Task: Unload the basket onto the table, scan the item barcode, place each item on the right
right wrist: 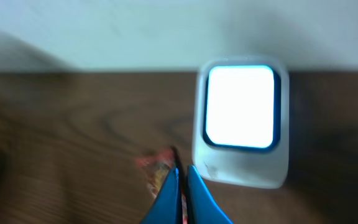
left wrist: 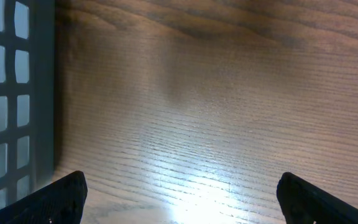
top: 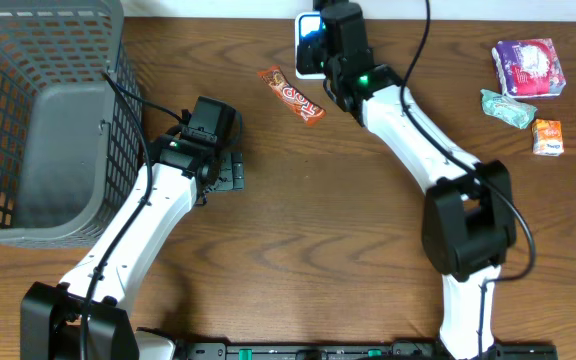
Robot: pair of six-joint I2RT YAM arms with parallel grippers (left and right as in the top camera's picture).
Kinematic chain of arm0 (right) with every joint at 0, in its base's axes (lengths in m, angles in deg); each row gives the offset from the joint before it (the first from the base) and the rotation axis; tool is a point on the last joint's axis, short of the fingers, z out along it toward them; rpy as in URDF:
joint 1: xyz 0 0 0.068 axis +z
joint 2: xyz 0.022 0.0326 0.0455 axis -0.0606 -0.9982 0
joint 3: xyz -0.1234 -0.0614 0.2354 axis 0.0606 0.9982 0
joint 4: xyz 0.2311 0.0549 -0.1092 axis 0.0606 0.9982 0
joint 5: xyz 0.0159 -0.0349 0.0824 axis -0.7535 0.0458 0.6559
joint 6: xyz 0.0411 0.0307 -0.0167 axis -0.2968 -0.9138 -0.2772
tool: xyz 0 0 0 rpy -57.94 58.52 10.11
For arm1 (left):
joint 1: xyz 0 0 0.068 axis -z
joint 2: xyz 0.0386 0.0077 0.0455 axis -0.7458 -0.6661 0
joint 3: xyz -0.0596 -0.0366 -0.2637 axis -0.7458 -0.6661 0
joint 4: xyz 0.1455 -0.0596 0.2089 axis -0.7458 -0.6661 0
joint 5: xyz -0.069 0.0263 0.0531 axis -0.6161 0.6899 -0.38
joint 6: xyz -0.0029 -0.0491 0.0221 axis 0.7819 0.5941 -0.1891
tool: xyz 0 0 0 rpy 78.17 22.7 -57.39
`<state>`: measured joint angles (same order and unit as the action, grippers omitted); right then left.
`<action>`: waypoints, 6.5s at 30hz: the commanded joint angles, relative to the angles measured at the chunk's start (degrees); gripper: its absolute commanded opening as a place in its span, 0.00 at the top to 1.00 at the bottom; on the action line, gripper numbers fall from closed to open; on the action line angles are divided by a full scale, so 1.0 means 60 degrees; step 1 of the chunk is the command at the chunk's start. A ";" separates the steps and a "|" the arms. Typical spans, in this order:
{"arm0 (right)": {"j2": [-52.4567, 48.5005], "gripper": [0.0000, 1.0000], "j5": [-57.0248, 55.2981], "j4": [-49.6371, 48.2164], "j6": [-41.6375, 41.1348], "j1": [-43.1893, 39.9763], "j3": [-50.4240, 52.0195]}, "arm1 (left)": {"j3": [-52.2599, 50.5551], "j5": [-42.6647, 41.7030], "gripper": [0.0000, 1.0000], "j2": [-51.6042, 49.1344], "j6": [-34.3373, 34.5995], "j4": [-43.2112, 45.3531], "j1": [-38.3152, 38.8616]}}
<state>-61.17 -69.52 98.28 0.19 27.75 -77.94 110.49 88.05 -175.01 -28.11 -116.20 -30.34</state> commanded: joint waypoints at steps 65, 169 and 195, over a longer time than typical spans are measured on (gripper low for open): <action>0.0787 0.99 -0.2772 0.0659 0.0324 -0.0896 0.0025 | -0.0051 0.0193 0.03 -0.0040 -0.0015 0.0000 -0.0015; 1.3442 0.01 -0.1690 0.6390 -0.0157 -0.1694 0.8863 | -0.0051 0.0193 0.02 -0.0040 -0.0018 0.0000 -0.0015; 2.0280 0.01 0.0750 -0.0732 0.1905 -0.3821 1.6786 | -0.0051 0.0193 0.02 -0.0040 -0.0015 0.0000 -0.0015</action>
<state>58.94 -66.20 94.61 8.67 5.08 21.45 110.47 88.07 -175.03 -28.13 -116.20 -30.34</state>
